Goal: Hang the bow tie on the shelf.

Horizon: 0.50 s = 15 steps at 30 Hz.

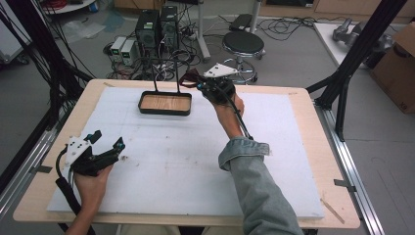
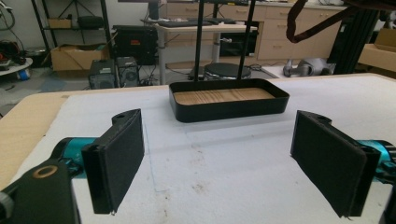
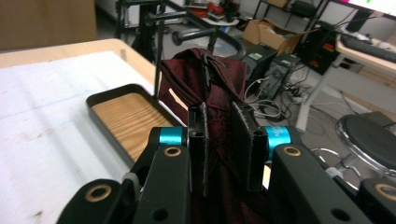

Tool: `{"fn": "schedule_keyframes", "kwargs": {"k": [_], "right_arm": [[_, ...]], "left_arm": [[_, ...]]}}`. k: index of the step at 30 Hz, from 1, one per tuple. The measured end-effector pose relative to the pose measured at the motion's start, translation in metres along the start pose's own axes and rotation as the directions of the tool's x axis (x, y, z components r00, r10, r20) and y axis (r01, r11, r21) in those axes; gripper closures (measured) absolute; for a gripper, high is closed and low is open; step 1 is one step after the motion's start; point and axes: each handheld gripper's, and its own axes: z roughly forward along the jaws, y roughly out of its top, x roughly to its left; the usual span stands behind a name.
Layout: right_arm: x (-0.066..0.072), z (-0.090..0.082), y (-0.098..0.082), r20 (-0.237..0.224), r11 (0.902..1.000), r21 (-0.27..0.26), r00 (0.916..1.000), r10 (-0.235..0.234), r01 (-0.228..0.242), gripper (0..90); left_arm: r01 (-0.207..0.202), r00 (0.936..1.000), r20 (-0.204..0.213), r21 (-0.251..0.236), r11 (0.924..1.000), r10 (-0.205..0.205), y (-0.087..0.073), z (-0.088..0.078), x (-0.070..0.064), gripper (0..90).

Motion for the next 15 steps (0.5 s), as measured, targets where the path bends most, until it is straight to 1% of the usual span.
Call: {"fn": "schedule_keyframes", "kwargs": {"k": [2,6,7,8,10,12,13,15], "right_arm": [[0.001,0.003,0.001,0.013,1.0,-0.007,0.9999,0.005,-0.005,77.2],[0.0,0.008,0.002,0.043,0.9991,-0.04,0.999,0.014,-0.013,77.2],[0.0,0.009,0.001,0.051,0.9988,-0.042,0.9983,0.027,-0.025,77.2],[-0.001,0.011,0.001,0.052,0.9987,-0.044,0.9982,0.028,-0.025,77.2],[-0.002,0.015,0.0,0.071,0.9986,-0.041,0.9969,0.035,-0.032,77.2],[-0.004,0.018,0.0,0.072,0.9984,-0.026,0.9961,0.051,-0.05,77.1],[-0.005,0.02,0.0,0.079,0.9982,-0.039,0.9957,0.048,-0.045,77.1],[-0.006,0.022,0.0,0.083,0.9974,-0.043,0.9947,0.061,-0.058,77.1]], "left_arm": [[-0.001,1.0,0.0,0.002,1.0,0.001,0.0,-0.001,0.0,17.7],[0.002,1.0,0.002,0.002,1.0,-0.002,0.0,-0.001,0.0,17.7],[0.0,1.0,0.002,0.004,1.0,0.0,0.0,-0.001,0.0,17.7],[0.005,1.0,0.004,0.003,1.0,-0.005,-0.001,-0.001,-0.001,17.7],[0.005,1.0,0.005,0.001,1.0,-0.005,-0.001,-0.001,-0.001,17.7],[0.006,1.0,0.005,0.001,1.0,-0.006,-0.001,-0.001,-0.001,17.7],[0.002,1.0,0.005,0.004,1.0,-0.002,-0.001,-0.001,-0.001,17.7],[0.002,1.0,0.005,0.003,1.0,-0.002,-0.001,-0.001,0.0,17.7]]}}
